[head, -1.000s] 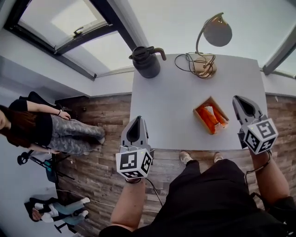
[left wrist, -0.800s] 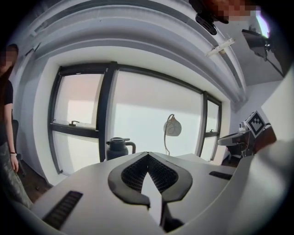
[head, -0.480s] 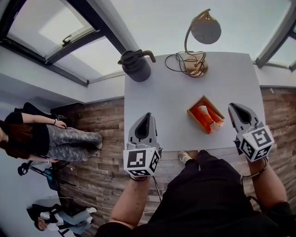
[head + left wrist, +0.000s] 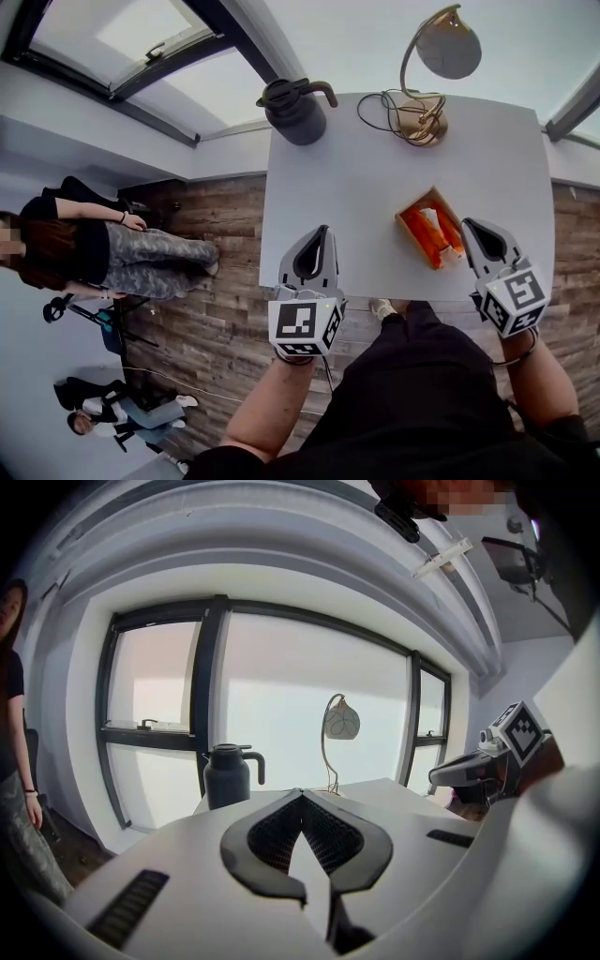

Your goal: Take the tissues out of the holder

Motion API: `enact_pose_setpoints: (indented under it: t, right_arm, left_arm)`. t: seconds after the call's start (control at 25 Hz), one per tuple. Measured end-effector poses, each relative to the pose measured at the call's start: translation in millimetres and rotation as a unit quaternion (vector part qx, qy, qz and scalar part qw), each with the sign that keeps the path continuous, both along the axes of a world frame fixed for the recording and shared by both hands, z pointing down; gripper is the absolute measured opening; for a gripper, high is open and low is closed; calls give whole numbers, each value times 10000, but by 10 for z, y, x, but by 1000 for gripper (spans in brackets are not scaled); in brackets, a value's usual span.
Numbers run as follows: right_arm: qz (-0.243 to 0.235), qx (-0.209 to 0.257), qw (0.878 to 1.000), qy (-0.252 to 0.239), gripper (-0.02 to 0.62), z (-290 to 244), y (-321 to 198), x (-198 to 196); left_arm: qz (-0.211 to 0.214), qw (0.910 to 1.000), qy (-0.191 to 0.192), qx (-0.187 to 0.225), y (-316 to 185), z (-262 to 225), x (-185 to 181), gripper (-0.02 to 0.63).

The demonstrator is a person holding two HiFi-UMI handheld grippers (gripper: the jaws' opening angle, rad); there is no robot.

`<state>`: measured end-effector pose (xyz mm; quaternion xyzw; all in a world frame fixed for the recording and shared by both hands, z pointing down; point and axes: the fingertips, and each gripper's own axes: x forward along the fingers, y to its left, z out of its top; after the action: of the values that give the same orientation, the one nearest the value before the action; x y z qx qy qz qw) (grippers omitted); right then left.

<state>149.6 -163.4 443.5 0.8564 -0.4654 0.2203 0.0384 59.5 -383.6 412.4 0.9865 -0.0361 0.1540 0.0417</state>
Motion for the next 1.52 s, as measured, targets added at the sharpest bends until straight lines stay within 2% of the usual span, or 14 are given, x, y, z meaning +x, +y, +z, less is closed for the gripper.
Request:
enact_pose_setpoints:
  t: [0.36,0.68,0.92,1.12,1.44,1.52]
  right_arm:
    - [-370,-268,9988,-167,5,441,-64,-67]
    - [-404,-589,9967,-393,9,727,-25,-41]
    - [-584,-830,9936,-500,148,858,-69,-99]
    - [-675,-899,9912,-693,174,962,-68,-171]
    - [-779,-1160,9861,-899,263,1189,-149,-271]
    - [-750,-1244,9851,-922,265,1251,-143,-274]
  left_arm:
    - [15,9990,-369,-259,135,414,65,5]
    - [115,9975,-587,-374,231,704,143,5]
    - [109,9971,-641,-402,227,808,172,5]
    - [135,9962,-703,-495,325,915,190,5]
    - [253,9948,-807,-559,465,1069,218,5]
    - [272,9944,-859,-544,462,1116,204,5]
